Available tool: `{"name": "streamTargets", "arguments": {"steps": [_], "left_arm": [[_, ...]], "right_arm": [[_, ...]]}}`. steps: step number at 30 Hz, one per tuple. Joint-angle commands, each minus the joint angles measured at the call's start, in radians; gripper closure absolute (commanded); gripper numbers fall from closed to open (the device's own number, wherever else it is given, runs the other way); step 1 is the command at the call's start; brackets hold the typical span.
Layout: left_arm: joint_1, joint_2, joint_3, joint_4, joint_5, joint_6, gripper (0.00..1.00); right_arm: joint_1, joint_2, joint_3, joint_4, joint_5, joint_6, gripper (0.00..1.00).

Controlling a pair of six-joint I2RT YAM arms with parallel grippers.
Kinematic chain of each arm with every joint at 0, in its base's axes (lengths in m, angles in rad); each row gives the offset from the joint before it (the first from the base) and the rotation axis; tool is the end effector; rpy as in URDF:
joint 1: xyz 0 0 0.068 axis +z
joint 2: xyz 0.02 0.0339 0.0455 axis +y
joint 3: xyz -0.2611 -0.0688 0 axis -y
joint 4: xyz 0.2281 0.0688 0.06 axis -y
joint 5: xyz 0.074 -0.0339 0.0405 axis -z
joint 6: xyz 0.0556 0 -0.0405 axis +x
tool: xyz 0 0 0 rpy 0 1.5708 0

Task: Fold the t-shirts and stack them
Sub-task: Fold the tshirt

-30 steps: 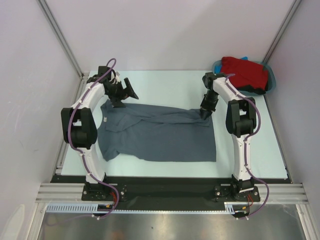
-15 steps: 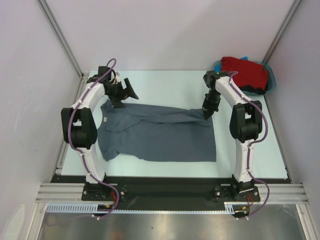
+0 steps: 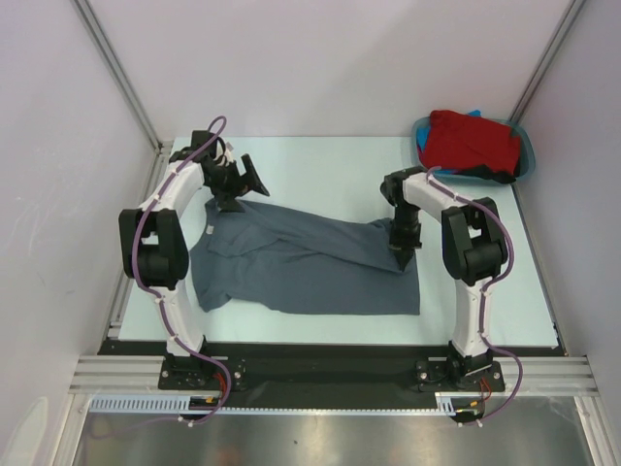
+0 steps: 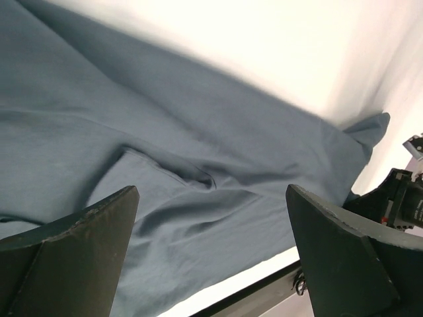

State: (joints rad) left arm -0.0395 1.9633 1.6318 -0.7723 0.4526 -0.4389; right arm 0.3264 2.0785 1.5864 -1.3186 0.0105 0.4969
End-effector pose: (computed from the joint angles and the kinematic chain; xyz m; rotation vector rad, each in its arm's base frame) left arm 0.4096 -0.0405 0.2265 -0.3904 2.6733 -0.7554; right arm 0.3275 0.1102 0.1609 -0.2469 -2.9114 0.1550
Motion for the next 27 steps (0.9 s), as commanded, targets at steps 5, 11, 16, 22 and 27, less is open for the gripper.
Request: {"name": "streamTargets", "arguments": {"steps": [5,11,16,22,27], "left_arm": [[-0.007,-0.018,0.016,-0.008,0.034,0.02,0.0],[-0.007,0.008,0.034,-0.007,0.031,0.037,0.0],[-0.005,0.077,0.079,-0.007,0.0,0.084,0.0],[0.015,0.175,0.2,-0.01,-0.008,0.077,0.0],[0.023,0.275,0.306,-0.024,-0.022,0.063,0.0]], "right_arm": [[-0.013,-0.077,-0.014,-0.005,0.108,0.055,0.28],[-0.039,-0.021,0.205,-0.028,0.18,0.058,0.08],[-0.111,0.032,0.299,0.031,0.131,0.046,0.07],[-0.135,0.149,0.428,0.027,0.117,0.022,0.09],[-0.148,0.196,0.452,0.056,0.077,0.012,0.11]]}}
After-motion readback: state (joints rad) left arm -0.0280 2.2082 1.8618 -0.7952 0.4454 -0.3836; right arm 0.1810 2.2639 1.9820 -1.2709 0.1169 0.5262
